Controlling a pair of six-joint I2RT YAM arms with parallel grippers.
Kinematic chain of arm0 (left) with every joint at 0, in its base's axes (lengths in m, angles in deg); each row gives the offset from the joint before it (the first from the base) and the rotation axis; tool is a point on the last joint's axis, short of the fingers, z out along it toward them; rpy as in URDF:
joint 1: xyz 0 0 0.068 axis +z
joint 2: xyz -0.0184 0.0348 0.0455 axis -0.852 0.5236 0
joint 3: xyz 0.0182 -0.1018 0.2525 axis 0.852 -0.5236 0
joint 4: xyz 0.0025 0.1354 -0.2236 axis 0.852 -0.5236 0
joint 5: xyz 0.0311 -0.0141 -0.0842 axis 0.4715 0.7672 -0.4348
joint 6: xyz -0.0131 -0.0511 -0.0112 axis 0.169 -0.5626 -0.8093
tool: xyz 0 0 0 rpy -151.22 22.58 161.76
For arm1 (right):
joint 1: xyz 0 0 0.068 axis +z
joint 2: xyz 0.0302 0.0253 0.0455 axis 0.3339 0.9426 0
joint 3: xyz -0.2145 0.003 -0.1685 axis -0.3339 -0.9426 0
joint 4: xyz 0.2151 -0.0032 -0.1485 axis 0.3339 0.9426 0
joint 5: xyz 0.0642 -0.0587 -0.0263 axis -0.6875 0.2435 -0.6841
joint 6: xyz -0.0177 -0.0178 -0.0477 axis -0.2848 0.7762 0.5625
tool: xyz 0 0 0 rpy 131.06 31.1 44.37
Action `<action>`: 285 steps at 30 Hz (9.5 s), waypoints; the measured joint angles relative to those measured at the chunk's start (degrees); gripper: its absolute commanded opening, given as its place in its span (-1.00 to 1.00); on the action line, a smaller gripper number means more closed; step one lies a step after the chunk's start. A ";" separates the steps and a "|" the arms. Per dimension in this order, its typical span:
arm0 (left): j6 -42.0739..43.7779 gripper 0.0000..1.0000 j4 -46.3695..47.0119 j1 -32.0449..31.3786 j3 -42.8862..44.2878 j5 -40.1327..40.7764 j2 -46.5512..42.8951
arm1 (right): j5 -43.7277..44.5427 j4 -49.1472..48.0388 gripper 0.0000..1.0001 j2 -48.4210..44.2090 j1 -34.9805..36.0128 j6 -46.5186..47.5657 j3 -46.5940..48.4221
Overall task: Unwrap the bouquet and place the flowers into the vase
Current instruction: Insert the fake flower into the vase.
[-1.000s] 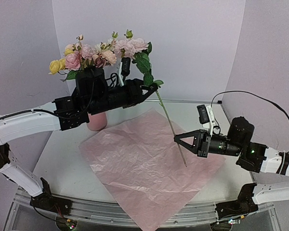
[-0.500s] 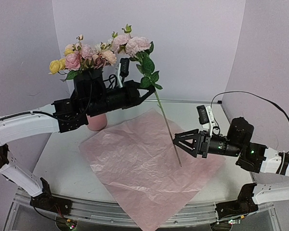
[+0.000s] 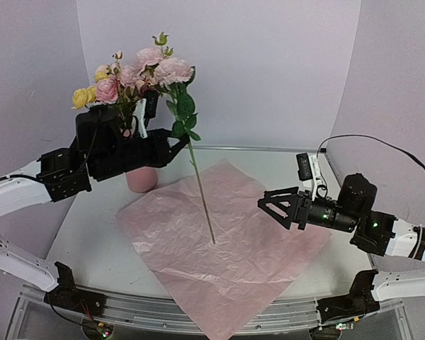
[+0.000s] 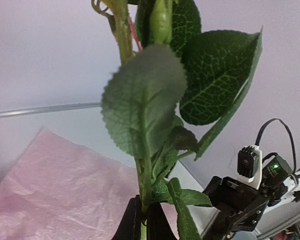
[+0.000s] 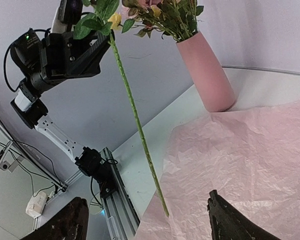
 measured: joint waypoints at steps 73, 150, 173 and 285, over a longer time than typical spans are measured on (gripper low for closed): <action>42.75 -1.00 7.82 45.43 17.26 23.85 -0.60 | 3.29 4.81 0.67 2.27 0.00 3.26 5.81; 16.17 -0.17 13.31 54.75 11.24 -30.68 12.65 | 3.12 6.82 0.67 3.43 0.00 4.68 8.48; 14.63 -0.87 4.06 54.69 22.51 -24.36 13.08 | 3.12 6.82 0.67 3.48 0.00 4.68 8.48; 13.63 0.23 -22.64 54.60 51.84 -7.36 17.86 | 2.05 3.72 0.68 7.08 0.00 2.45 8.44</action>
